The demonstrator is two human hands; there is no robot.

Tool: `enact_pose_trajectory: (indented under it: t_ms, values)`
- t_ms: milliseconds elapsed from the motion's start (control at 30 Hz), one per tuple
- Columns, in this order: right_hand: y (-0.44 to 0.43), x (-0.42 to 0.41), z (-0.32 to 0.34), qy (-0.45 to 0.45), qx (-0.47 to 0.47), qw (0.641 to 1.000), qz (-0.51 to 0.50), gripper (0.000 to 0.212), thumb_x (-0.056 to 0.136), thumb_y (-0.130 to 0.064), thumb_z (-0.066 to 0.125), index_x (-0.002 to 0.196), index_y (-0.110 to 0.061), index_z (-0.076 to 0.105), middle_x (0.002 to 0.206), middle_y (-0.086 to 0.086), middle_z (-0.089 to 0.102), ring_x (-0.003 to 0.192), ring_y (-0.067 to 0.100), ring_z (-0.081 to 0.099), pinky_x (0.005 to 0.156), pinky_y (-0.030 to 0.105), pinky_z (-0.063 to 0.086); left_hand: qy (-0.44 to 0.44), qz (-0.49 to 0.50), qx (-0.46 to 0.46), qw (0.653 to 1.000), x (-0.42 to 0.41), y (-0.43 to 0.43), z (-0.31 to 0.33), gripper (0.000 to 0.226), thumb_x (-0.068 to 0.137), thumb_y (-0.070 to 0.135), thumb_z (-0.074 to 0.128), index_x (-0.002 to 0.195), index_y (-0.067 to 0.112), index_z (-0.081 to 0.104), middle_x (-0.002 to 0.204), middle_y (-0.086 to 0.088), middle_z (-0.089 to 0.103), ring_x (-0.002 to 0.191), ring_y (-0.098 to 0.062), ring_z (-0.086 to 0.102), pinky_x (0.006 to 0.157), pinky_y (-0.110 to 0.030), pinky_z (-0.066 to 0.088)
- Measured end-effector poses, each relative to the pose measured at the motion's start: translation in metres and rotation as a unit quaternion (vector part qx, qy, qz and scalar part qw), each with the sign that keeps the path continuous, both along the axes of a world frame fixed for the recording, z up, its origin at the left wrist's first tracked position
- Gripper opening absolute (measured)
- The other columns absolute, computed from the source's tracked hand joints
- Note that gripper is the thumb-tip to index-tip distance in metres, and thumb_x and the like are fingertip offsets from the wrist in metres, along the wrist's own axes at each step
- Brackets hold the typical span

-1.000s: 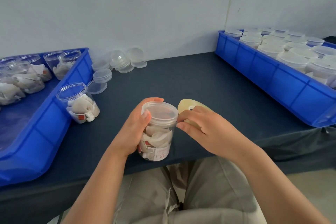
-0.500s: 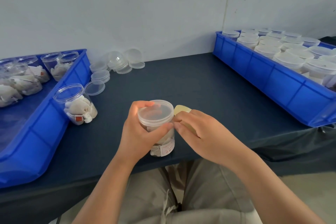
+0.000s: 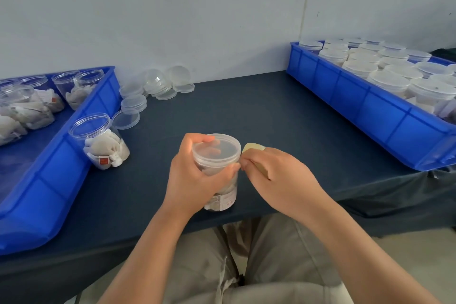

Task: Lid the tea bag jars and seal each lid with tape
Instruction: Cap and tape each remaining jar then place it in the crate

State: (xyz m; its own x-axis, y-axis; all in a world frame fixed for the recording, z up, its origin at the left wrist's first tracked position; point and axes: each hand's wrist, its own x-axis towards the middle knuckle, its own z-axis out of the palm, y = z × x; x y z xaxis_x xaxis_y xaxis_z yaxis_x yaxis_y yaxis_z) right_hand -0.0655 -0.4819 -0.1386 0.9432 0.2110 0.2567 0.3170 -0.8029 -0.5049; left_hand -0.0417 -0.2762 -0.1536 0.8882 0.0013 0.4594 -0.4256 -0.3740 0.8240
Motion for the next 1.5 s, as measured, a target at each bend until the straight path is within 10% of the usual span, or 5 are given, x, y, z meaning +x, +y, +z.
enact_pose_trajectory:
  t_ms: [500, 833, 1300, 1500]
  values:
    - [-0.001, 0.008, -0.004, 0.001, 0.030, 1.000, -0.003, 0.028, 0.106, -0.052, 0.041, 0.107, -0.043, 0.068, 0.094, -0.012, 0.064, 0.090, 0.010, 0.055, 0.078, 0.036, 0.052, -0.033, -0.052, -0.030, 0.998, 0.002, 0.005, -0.003, 0.059, 0.064, 0.044, 0.086, 0.112, 0.027, 0.056, 0.115, 0.025, 0.070, 0.108, -0.003, 0.069, 0.086, -0.011, 0.049]
    - [-0.016, -0.005, 0.006, 0.039, 0.021, 0.997, 0.069, 0.024, 0.108, -0.046, 0.038, 0.099, -0.037, 0.059, 0.089, -0.011, 0.056, 0.090, 0.009, 0.056, 0.068, 0.023, 0.044, 0.033, -0.017, -0.055, 0.998, 0.014, 0.010, -0.002, 0.052, 0.064, 0.055, 0.085, 0.106, 0.048, 0.056, 0.109, 0.023, 0.068, 0.103, -0.003, 0.070, 0.075, -0.015, 0.056]
    - [0.006, 0.007, -0.006, -0.022, -0.060, 0.994, -0.090, 0.027, 0.110, -0.042, 0.032, 0.107, -0.038, 0.057, 0.088, -0.008, 0.058, 0.074, 0.018, 0.059, 0.063, 0.045, 0.058, -0.065, 0.043, 0.082, 0.994, -0.004, -0.011, -0.002, 0.068, 0.060, 0.069, 0.085, 0.113, 0.043, 0.051, 0.108, 0.026, 0.068, 0.103, 0.003, 0.067, 0.078, -0.007, 0.049]
    - [-0.014, 0.042, 0.002, 0.009, -0.096, 0.979, -0.179, 0.020, 0.109, -0.021, 0.036, 0.101, -0.022, 0.055, 0.097, 0.007, 0.063, 0.082, 0.035, 0.062, 0.072, 0.050, 0.058, -0.080, -0.137, -0.003, 0.987, -0.026, -0.019, -0.011, 0.067, 0.066, 0.050, 0.095, 0.118, 0.031, 0.057, 0.123, 0.005, 0.074, 0.108, -0.025, 0.074, 0.088, -0.047, 0.060]
